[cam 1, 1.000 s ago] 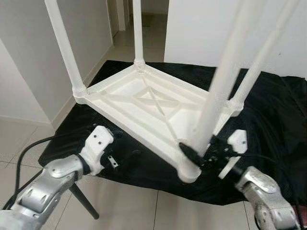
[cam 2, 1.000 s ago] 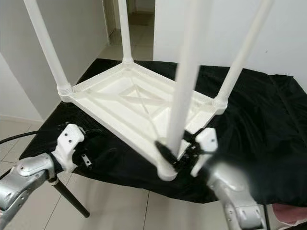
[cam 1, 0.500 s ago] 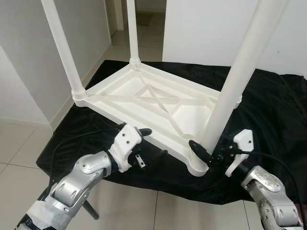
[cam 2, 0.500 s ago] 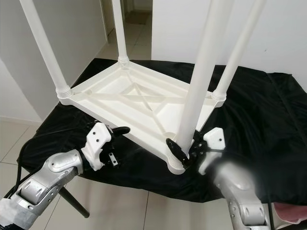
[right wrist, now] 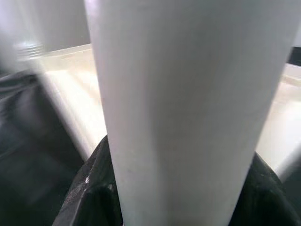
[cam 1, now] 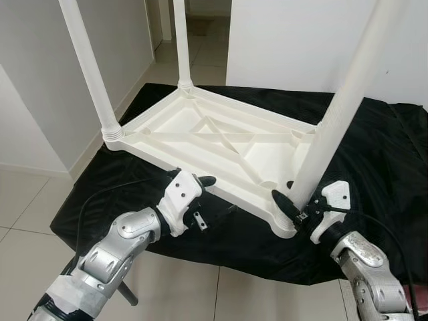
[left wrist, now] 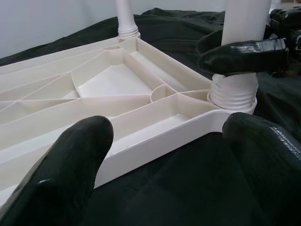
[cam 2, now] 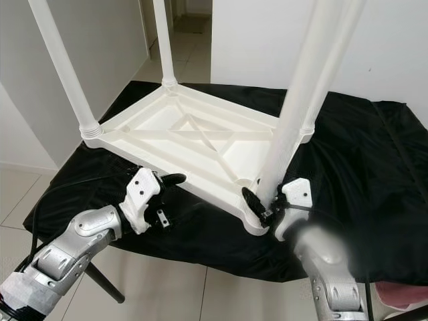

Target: Building children table

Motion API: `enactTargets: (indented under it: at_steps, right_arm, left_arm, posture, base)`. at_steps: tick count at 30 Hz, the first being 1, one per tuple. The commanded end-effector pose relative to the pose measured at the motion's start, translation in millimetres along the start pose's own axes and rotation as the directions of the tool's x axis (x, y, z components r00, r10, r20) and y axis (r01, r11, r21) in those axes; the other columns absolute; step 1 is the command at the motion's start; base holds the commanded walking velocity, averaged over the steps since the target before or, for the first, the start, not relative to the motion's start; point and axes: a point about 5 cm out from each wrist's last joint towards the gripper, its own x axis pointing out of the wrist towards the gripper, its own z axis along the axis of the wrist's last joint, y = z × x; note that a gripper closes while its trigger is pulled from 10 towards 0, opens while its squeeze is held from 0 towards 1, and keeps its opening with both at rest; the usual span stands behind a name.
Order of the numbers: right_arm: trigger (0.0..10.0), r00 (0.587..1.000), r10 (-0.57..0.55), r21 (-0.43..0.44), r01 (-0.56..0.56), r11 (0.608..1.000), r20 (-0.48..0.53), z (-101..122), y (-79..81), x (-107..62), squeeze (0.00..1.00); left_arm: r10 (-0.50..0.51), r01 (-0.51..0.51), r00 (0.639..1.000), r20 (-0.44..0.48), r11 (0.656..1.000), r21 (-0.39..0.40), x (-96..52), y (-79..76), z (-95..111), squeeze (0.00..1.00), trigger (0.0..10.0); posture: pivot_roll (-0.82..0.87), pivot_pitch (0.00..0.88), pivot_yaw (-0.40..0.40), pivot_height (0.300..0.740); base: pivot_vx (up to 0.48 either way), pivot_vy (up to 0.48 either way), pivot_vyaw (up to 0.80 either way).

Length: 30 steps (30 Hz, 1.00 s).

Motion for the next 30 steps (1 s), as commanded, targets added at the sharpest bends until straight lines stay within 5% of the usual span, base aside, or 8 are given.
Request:
enactTargets:
  at_steps: [1,15,16,21,22,27,29,30]
  right_arm:
    - [0.0,0.990,-0.134,0.011,0.135,0.991,-0.054,-9.8,-4.5,-8.7,0.00]
    - [0.0,0.895,-0.442,-0.009,0.442,0.897,-0.059,-18.0,21.4,-5.1,0.00]
    - [10.0,0.882,-0.466,-0.003,0.467,0.884,-0.066,-20.2,27.9,-1.6,0.00]
    - [10.0,0.884,-0.465,0.009,0.465,0.885,-0.050,-21.1,35.2,2.3,0.00]
    - [10.0,0.904,-0.427,0.038,0.427,0.903,-0.007,-18.5,35.7,1.8,1.00]
    - [10.0,0.933,-0.357,0.071,0.354,0.933,0.044,-14.7,32.2,-0.2,1.00]
    - [10.0,0.948,-0.312,0.043,0.310,0.950,0.069,-13.5,26.5,-0.6,0.26]
    - [10.0,0.948,-0.312,0.043,0.310,0.950,0.069,-13.5,26.5,-0.6,0.26]
  left_arm:
    - [-0.092,0.092,0.996,-0.001,0.996,0.006,0.9,-6.4,-1.7,0.00,10.0]
    - [-0.031,0.032,0.999,0.028,0.999,-0.021,13.8,-5.5,-1.3,0.00,10.0]
    - [-0.009,0.010,1.000,0.024,1.000,-0.027,15.0,-4.5,-3.5,0.00,10.0]
    - [0.033,-0.032,0.999,0.026,0.998,-0.059,17.6,-5.0,-6.8,0.00,10.0]
    - [0.066,-0.063,0.997,0.031,0.995,-0.082,19.5,-5.8,-8.7,0.00,10.0]
    - [0.100,-0.096,0.994,0.039,0.991,-0.095,21.3,-7.4,-9.1,0.00,10.0]
    - [0.115,-0.109,0.992,0.045,0.988,-0.109,24.0,-13.5,-9.1,0.00,10.0]
    - [0.115,-0.109,0.992,0.045,0.988,-0.109,24.0,-13.5,-9.1,0.00,10.0]
  posture:
    - [-0.08,0.041,0.036,0.740]
    - [-0.08,0.043,0.044,0.740]
    - [-0.07,0.046,0.045,0.740]
    - [-0.07,0.045,0.046,0.740]
    - [-0.07,0.041,0.047,0.740]
    - [-0.07,0.038,0.044,0.740]
    - [-0.06,0.032,0.037,0.740]
    - [-0.06,0.032,0.037,0.740]
  base:
    - [0.000,0.000,0.00]
    - [0.000,0.000,0.00]
    - [0.000,0.000,0.00]
    - [0.000,0.000,0.00]
    - [0.000,0.000,0.00]
    - [0.000,0.000,0.00]
    - [0.000,0.000,0.00]
    - [0.000,0.000,0.00]
